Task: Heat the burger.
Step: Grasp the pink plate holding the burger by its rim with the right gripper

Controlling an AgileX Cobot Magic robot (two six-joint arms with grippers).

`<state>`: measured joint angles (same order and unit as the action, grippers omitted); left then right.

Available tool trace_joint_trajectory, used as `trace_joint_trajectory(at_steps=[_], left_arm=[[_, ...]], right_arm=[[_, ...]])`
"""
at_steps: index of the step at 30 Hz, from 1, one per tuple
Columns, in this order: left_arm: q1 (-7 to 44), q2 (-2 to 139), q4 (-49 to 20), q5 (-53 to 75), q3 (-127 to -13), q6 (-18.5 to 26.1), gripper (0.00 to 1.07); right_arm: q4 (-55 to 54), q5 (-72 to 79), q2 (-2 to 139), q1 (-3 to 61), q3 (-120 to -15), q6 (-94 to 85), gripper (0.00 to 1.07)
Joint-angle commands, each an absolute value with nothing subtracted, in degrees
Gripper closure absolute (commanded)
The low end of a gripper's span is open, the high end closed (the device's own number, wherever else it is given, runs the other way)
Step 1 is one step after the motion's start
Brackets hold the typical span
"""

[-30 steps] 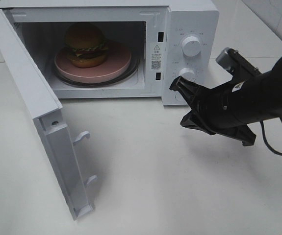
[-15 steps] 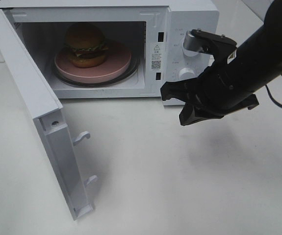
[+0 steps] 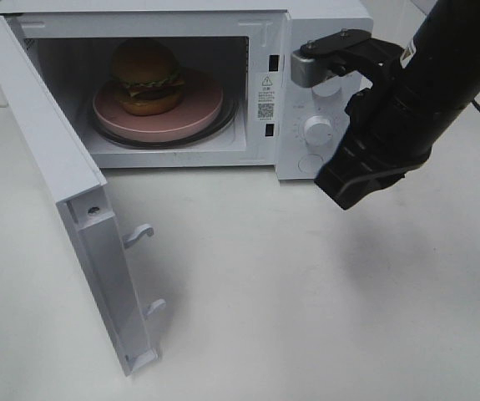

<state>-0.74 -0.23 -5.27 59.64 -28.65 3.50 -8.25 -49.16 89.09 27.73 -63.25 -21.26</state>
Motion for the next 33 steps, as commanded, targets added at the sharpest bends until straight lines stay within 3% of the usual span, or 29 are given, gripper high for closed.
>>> trace_joint_trajectory(at_steps=[1,11,16,18,21,24,26,29,31,32,33], left_arm=[[-0.92,-1.49,-5.27,59.53,-28.48,3.55,0.06],[-0.92,-1.49,-5.27,59.53,-28.48,3.55,0.06],[-0.92,-1.49,-5.27,59.53,-28.48,3.55,0.06],[-0.92,-1.49,-5.27,59.53,-28.48,3.55,0.06],[-0.92,-1.49,-5.27,59.53,-28.48,3.55,0.06],[-0.92,-1.49,-5.27,59.53,-28.48,3.55,0.06],[-0.92,-1.49,-5.27,59.53,-28.48,3.55,0.07],[-0.92,-1.49,-5.27,59.53,-28.48,3.55,0.07],[-0.92,-1.49,-5.27,59.53,-28.48,3.55,0.07],[-0.92,-1.49,-5.27,59.53,-28.48,3.55,0.07],[-0.92,-1.49,-5.27,59.53,-28.48,3.55,0.07]], right_arm=[[-7.73,-52.14,88.46,27.56,-63.71,-40.79,1.06],[-7.68,-52.60,88.46,27.62,-63.71,-76.20,1.02],[-6.36,-51.28,88.46,27.62,-63.71,-81.59,0.99],[-4.64,-48.93,88.46,27.62,-63.71,-83.42,0.92],[-4.24,-48.24,88.46,27.62,-63.71,-83.77,0.89],[-2.75,-46.87,88.46,27.62,-63.71,-84.45,0.82],[-1.38,-45.26,88.46,27.62,-63.71,-84.86,0.68],[-0.97,-44.86,88.46,27.62,-63.71,-84.86,0.64],[0.00,-43.37,88.46,27.62,-63.71,-84.45,0.50],[0.00,-43.37,88.46,27.62,-63.71,-84.45,0.50],[0.00,-42.23,88.46,27.62,-63.71,-82.91,0.40]])
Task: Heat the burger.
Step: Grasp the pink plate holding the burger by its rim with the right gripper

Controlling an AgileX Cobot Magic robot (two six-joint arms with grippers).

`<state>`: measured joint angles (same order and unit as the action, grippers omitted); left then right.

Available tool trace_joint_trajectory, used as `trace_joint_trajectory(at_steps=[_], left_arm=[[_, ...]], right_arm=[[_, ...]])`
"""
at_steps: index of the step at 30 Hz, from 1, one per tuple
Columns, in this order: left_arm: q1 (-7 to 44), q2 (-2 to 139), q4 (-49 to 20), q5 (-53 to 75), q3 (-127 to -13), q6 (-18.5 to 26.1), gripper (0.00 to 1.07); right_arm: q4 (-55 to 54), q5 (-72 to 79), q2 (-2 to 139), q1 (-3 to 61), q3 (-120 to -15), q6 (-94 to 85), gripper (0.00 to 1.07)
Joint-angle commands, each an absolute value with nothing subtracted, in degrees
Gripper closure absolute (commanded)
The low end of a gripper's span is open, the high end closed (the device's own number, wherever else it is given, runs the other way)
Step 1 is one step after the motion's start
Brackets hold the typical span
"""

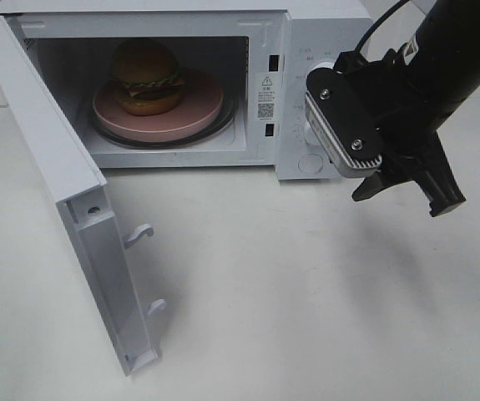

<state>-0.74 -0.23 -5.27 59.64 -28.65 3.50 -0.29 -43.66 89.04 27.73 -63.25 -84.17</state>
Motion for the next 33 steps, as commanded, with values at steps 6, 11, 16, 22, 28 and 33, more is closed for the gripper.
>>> trace_joint_trajectory(at_steps=[6,11,16,22,28,33], left_arm=[[-0.92,-1.49,-5.27,59.53,-28.48,3.55,0.07],[-0.92,-1.49,-5.27,59.53,-28.48,3.55,0.07],[-0.92,-1.49,-5.27,59.53,-28.48,3.55,0.07],[-0.92,-1.49,-5.27,59.53,-28.48,3.55,0.07],[-0.92,-1.49,-5.27,59.53,-28.48,3.55,0.07],[-0.92,-1.49,-5.27,59.53,-28.48,3.55,0.07]], right_arm=[[1.38,-39.76,88.46,29.56,-64.00,-77.35,0.18],[5.44,-39.08,89.84,31.86,-66.58,-75.86,0.19],[6.76,-37.13,92.13,32.43,-69.16,-74.89,0.20],[7.85,-35.12,95.57,34.03,-72.59,-72.88,0.20],[8.59,-34.26,100.27,35.18,-77.52,-70.02,0.20],[10.26,-33.06,103.59,36.33,-80.84,-68.98,0.20]])
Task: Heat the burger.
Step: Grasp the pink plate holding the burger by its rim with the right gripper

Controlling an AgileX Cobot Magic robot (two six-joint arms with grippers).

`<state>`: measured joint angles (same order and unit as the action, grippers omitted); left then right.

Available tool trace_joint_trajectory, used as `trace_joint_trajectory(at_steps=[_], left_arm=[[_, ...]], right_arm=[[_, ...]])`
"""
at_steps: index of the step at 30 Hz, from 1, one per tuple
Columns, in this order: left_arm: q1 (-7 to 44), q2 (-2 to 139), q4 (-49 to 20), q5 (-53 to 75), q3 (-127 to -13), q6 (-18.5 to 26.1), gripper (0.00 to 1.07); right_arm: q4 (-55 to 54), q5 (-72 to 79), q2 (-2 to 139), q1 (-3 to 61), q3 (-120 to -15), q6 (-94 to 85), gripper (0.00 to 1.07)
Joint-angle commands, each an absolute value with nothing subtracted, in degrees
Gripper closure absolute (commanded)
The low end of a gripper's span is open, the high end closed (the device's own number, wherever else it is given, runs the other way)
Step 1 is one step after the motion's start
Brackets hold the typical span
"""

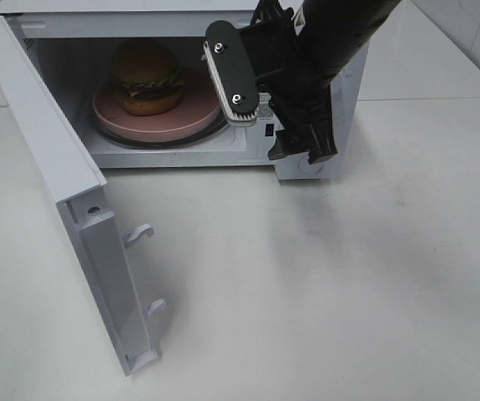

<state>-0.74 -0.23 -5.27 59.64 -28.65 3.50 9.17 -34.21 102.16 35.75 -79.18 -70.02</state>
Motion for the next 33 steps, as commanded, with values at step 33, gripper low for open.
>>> trace_joint_trajectory(at_steps=[33], left_arm=[[-0.92,-1.49,-5.27,59.53,-28.48,3.55,0.07]], right_arm=[[12.95,-24.18,123.53,37.64,-95.17,-64.92,0.22]])
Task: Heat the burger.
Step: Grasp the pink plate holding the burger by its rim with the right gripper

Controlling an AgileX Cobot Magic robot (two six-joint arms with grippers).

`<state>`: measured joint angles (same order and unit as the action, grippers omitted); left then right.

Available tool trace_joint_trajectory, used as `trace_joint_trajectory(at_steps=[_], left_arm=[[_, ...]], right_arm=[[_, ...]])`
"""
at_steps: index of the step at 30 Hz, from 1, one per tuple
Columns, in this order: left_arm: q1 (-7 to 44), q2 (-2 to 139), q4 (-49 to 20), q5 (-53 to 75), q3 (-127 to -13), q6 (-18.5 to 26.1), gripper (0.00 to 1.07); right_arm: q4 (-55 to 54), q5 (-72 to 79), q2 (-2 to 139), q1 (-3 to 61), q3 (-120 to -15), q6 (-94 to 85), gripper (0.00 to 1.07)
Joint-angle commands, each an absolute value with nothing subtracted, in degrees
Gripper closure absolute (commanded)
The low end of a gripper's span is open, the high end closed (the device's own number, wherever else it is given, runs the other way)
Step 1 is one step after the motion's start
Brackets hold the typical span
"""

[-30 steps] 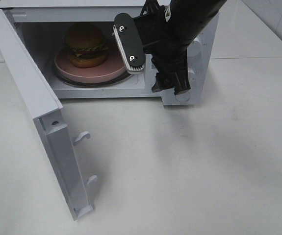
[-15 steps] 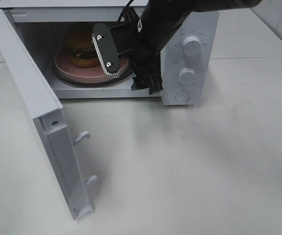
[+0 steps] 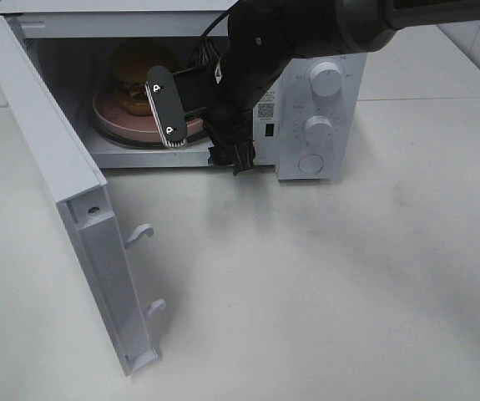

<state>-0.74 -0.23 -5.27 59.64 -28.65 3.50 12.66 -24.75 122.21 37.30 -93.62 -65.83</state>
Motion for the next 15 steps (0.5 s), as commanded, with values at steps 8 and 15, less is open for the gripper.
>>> trace_joint_trajectory(at_steps=[8,15], left_arm=[[-0.92,-1.49,-5.27,59.53,-28.48,3.55,0.07],[-0.92,-1.49,-5.27,59.53,-28.48,3.55,0.07]], right_arm=[[12.95,-24.41,129.26,37.64,-101.41,-64.23,0.23],[12.95,-26.81,133.27,37.64,-106.74,-63.71,0.24]])
